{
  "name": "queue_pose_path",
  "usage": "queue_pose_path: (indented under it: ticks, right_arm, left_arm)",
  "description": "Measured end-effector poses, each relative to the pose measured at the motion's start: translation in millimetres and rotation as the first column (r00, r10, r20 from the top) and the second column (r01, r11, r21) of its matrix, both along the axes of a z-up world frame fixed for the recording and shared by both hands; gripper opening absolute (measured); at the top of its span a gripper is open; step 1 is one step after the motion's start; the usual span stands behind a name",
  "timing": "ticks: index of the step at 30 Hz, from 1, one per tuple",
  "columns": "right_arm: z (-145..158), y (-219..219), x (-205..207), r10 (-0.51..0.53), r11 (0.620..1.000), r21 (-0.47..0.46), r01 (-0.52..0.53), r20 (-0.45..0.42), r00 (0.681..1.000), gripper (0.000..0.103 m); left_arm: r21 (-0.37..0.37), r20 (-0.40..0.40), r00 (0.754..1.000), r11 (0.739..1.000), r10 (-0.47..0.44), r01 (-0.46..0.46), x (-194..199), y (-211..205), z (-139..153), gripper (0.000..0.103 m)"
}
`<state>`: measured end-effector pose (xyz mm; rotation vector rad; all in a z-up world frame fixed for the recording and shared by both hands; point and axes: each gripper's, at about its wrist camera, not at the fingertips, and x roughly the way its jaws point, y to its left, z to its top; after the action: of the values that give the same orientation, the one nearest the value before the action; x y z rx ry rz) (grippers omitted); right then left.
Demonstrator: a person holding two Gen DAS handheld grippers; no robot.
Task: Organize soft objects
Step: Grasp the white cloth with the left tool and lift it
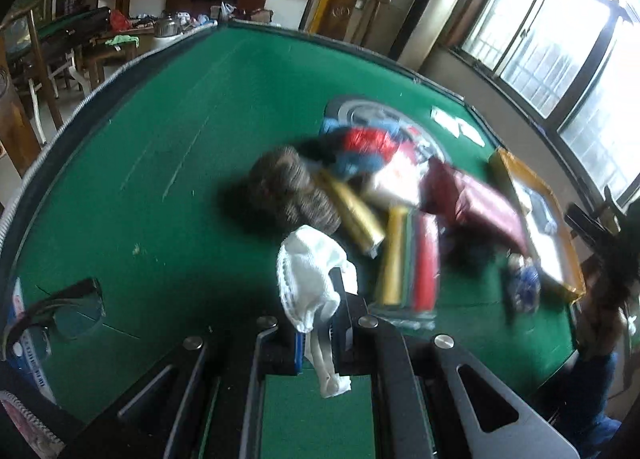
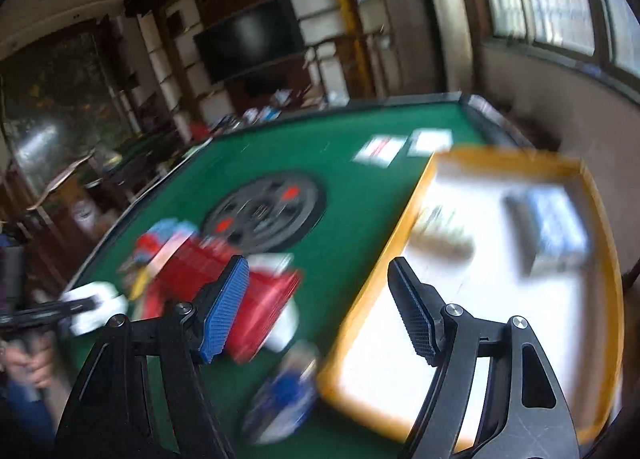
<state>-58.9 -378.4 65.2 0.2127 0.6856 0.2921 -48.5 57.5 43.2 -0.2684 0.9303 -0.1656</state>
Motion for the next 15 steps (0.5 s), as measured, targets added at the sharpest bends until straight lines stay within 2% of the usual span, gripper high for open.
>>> queue_pose_path:
  ticks: [5,9,15]
  right_arm:
    - [-19,12,-37,-0.007,1.0,-0.006,0.007,-0.058,0.998,0.073]
    - [-36,6,-40,-0.05,0.999,-0.007,0.05,-0.146,0.988,0.073]
    - [-51,7,-40,-0.089,0.996,-0.007,0.089,-0.219,0.972,0.073]
  left_arm:
    - [-0.011,0.004,1.0,1.0,-0.002,0.002,6,6,-13,0.008]
    - [-0.012,0.008,1.0,1.0,-0.011,0.011,13,5,-16,0.009]
    - [-0.019,-0.022,1.0,1.0,-0.012,0.012,23,4,-26,0.012]
